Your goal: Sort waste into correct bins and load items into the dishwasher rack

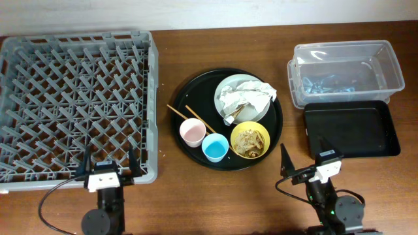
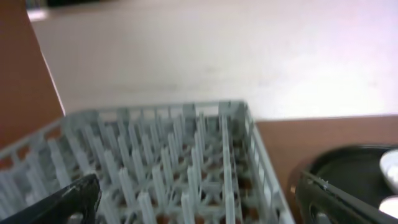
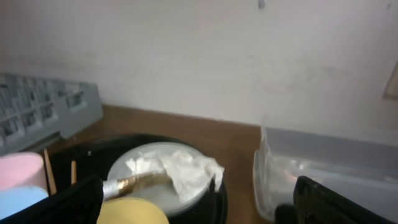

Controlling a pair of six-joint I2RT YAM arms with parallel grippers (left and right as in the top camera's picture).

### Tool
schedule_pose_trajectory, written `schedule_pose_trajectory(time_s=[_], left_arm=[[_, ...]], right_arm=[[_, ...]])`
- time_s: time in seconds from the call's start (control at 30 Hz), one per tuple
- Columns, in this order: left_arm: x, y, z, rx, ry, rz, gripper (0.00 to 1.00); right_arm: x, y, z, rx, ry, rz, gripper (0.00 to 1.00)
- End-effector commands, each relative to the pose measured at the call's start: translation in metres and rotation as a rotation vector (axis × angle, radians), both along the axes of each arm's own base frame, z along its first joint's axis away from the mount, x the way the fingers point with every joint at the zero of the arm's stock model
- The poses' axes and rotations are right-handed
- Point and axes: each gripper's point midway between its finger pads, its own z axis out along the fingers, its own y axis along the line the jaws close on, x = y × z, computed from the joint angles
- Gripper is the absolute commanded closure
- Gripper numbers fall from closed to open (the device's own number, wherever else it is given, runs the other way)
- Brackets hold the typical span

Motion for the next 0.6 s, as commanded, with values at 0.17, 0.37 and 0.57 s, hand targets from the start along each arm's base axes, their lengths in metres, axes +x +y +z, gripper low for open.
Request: schedule_pose_trajectory(time_s=[0.17, 0.37, 0.57], left_arm=[[-0.014, -0.006, 0.088, 0.087, -0.146, -0.018, 0.01], [0.006, -0.009, 0.132, 0.155, -0.043, -0.036, 0.01], [0.060, -0.015, 0.156, 0.139, 0.240, -0.105, 0.01]], right_arm=[[-0.017, 0.001, 0.112, 0.003, -0.101, 0.012, 0.01], [0.011, 0.007, 0.154, -0.008, 0.047, 0.034, 0.02], [0.055, 0.017, 0.175, -0.016, 0.245, 0.080, 0.02]])
